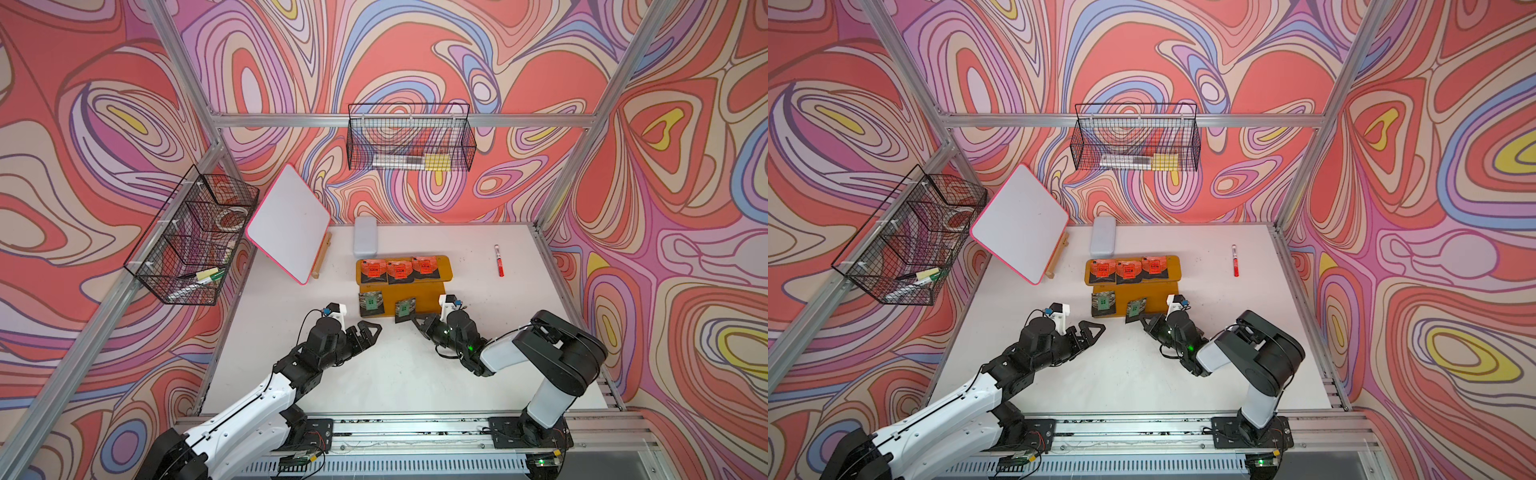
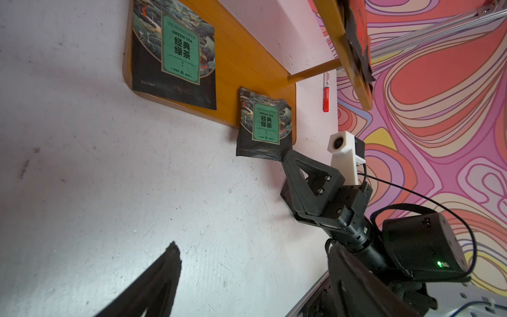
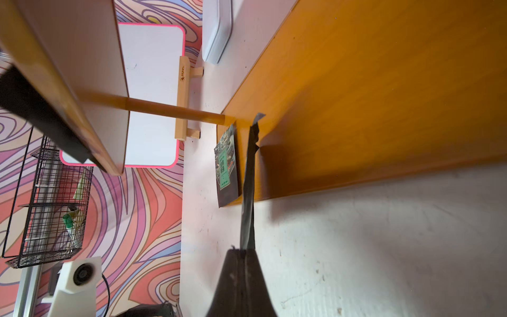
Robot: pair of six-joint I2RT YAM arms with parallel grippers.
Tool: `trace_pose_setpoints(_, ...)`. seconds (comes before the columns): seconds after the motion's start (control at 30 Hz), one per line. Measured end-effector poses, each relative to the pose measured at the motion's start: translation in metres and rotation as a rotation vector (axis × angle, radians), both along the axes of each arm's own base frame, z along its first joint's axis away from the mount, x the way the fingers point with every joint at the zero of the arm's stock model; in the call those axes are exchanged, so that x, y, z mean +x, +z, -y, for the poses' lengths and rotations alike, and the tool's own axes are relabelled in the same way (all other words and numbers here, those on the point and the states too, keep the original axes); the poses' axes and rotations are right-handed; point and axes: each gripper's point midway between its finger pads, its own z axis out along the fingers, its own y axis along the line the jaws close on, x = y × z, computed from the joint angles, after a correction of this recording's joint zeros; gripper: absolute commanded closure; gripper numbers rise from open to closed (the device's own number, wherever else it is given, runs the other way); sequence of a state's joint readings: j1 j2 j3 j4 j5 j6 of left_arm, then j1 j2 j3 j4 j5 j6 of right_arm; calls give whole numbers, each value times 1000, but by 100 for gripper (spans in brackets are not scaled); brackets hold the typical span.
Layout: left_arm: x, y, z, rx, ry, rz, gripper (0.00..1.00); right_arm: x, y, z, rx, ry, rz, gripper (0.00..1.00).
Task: Place the tea bags on the shelf by color
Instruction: Place the tea bag on the shelf.
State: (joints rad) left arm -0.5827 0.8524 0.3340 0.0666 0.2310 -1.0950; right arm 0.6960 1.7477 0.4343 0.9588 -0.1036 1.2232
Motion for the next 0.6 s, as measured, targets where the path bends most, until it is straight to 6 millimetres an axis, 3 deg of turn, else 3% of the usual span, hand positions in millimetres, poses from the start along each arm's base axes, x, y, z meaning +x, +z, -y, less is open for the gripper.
trace_pose_setpoints(0.6, -2, 0, -3, 10, 3, 2, 12, 25, 0, -17, 65, 46, -40, 100)
